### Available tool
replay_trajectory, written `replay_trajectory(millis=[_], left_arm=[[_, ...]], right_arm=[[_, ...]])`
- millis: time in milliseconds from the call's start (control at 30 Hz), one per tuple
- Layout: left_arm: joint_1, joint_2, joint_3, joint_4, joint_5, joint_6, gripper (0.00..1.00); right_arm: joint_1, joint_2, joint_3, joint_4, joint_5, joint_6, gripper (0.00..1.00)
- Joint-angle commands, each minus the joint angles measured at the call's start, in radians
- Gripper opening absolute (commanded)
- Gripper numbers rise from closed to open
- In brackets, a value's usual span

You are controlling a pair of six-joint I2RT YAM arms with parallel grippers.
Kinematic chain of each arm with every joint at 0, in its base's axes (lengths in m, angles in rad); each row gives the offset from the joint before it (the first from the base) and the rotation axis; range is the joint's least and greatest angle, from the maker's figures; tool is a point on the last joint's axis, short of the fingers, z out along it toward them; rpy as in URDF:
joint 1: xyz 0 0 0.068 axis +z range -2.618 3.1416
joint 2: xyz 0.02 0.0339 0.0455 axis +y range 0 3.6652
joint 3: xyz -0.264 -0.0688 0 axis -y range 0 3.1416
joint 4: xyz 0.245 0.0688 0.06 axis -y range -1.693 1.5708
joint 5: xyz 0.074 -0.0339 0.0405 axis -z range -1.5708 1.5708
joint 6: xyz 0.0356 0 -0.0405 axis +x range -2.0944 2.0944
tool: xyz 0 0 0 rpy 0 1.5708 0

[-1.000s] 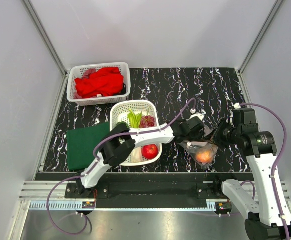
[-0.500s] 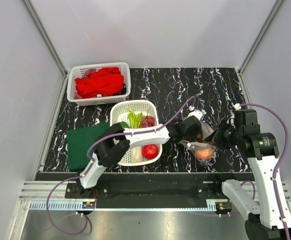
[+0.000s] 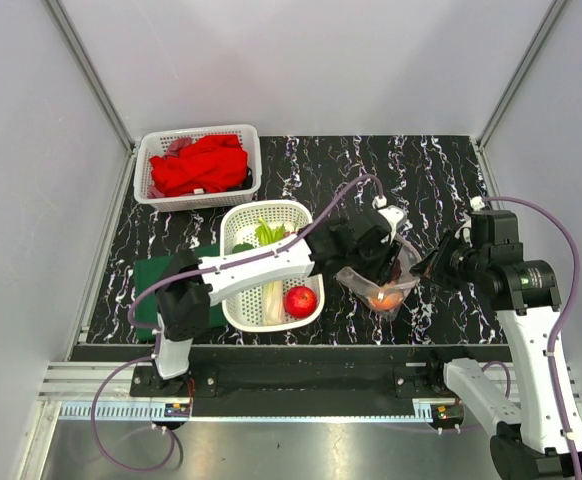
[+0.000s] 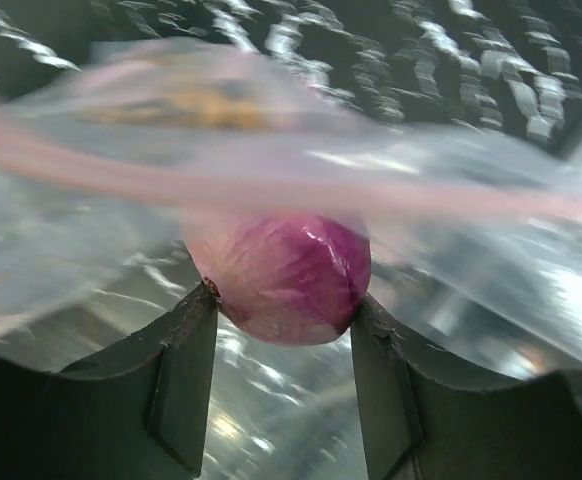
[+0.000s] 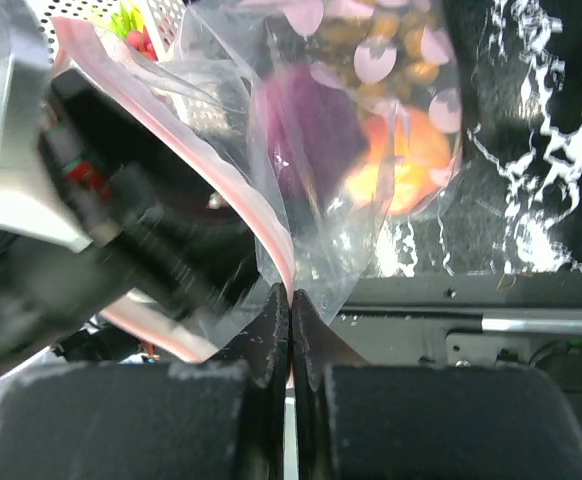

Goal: Open the zip-top bag and remove the fake food

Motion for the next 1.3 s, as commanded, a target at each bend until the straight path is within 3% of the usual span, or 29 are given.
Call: replay_trajectory(millis=[0, 133, 300, 433, 600, 733, 867, 933, 1167, 1267], left_arm=[[0.043, -0.037, 0.163, -0.148, 0.252, -0.155, 0.0], [0.116, -0.028, 0.2, -0.185, 0.438, -0.335, 0.0], [0.13, -0.044, 0.281, -0.214, 0.501, -0.354, 0.0], [0.133, -0.112, 0.255, -0.231, 0.546, -0.355, 0.0], [0.147, -0.175, 0.248, -0.233, 0.495, -0.321, 0.0], [0.144, -0.161, 0.255, -0.291, 0.419, -0.249, 0.0], [0.103, -0.112, 0.261, -0.346, 0.24, -0.121, 0.0], [0.074, -0.062, 0.335, -0.405, 0.196, -0.088, 0.0], [0.115, 0.049, 0.566, -0.431, 0.153, -0.315, 0.0], [0.161, 0.06, 0.587, -0.399, 0.168, -0.475, 0.0]], right_arm=[[0.002, 0.016, 0.038, 0.077, 0.003, -0.072, 0.0], [0.002, 0.036, 0.028, 0.122, -0.041, -0.11, 0.0], [0.0, 0.057, 0.023, 0.139, 0.036, -0.153, 0.0], [0.0, 0.069, 0.024, 0.151, 0.094, -0.161, 0.0], [0.002, 0.031, 0.011, 0.238, 0.041, -0.174, 0.0], [0.002, 0.045, 0.064, 0.19, 0.115, -0.185, 0.0], [0.002, 0.075, 0.182, 0.153, 0.175, -0.197, 0.0], [0.002, 0.106, 0.221, 0.14, 0.163, -0.202, 0.0], [0.002, 0.07, 0.151, 0.238, -0.021, -0.242, 0.0], [0.002, 0.013, 0.101, 0.248, -0.045, -0.247, 0.0]])
